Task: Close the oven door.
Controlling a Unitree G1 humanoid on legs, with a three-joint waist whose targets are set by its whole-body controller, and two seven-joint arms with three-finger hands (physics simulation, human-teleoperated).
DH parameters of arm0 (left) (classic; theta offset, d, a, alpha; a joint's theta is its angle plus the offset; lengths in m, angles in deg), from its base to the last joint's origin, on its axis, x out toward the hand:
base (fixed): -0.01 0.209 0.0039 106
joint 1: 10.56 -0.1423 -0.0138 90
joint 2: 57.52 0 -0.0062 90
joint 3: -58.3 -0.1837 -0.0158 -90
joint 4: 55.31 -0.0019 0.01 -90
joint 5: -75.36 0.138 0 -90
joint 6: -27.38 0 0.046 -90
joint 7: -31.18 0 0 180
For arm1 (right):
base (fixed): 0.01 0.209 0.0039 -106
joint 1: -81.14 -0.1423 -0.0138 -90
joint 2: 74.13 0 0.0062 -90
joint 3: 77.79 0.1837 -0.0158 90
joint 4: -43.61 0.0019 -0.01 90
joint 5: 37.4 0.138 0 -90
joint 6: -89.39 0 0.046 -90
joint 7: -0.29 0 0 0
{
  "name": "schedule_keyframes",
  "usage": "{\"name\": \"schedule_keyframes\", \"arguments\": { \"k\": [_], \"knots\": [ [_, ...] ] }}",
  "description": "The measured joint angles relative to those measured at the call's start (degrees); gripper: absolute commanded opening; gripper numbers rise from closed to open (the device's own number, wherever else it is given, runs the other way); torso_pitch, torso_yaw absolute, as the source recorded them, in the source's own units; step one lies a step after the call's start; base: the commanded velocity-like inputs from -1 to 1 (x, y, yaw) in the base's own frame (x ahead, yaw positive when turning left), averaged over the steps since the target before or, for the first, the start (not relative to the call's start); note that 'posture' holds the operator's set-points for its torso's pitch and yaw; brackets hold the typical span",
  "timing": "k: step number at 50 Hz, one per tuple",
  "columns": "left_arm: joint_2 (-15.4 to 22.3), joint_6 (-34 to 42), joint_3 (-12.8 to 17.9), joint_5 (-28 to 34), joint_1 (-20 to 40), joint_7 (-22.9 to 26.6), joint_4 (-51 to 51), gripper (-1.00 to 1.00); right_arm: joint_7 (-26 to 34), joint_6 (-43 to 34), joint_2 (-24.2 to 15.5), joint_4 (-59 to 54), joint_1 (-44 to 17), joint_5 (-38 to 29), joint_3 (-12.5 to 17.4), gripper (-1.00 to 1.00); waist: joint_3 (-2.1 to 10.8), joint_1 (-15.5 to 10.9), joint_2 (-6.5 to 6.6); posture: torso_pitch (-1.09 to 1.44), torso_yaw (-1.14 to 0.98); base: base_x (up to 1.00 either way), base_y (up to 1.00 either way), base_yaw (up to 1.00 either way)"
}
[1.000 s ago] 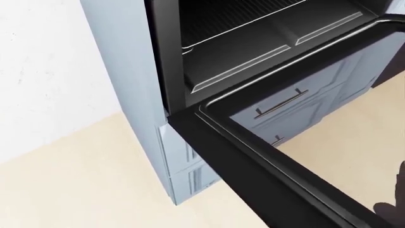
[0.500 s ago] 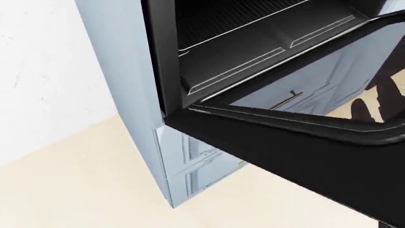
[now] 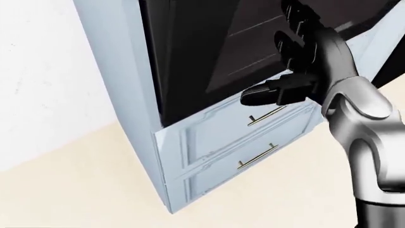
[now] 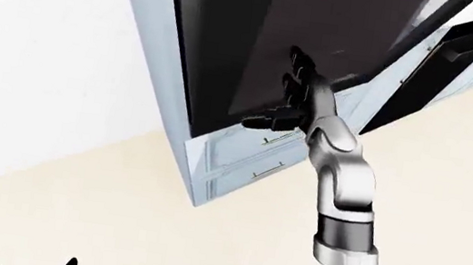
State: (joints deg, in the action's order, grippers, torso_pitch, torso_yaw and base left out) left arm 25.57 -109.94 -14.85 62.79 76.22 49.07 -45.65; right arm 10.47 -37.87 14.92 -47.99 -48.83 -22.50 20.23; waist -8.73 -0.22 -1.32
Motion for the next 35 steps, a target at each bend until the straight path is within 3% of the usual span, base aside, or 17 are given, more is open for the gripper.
{"name": "schedule_keyframes", "arguments": {
  "k": [12, 23, 35],
  "knots": [
    [-0.1, 0.2, 0.2, -0.1, 0.1, 0.1, 0.0, 1.00, 5.2, 2.6, 1.8, -20.3, -16.0, -8.9, -2.5, 1.00, -0.34, 0.1, 0.72, 0.20, 0.00, 0.00, 0.00, 0.00],
    [-0.2, 0.1, 0.1, -0.4, 0.0, 0.2, 0.1, 1.00, 7.2, 17.1, 3.8, -52.3, -32.7, -13.9, -3.5, 1.00, -0.51, 0.5, 1.33, 0.20, 0.00, 0.00, 0.00, 0.00],
    [0.0, 0.1, 0.4, -0.6, -0.1, 0.5, 0.1, 1.00, 7.5, 25.3, 5.2, -67.7, -40.0, -18.2, -3.3, 1.00, -0.82, 0.8, 1.63, 0.20, 0.00, 0.00, 0.00, 0.00]
  ]
}}
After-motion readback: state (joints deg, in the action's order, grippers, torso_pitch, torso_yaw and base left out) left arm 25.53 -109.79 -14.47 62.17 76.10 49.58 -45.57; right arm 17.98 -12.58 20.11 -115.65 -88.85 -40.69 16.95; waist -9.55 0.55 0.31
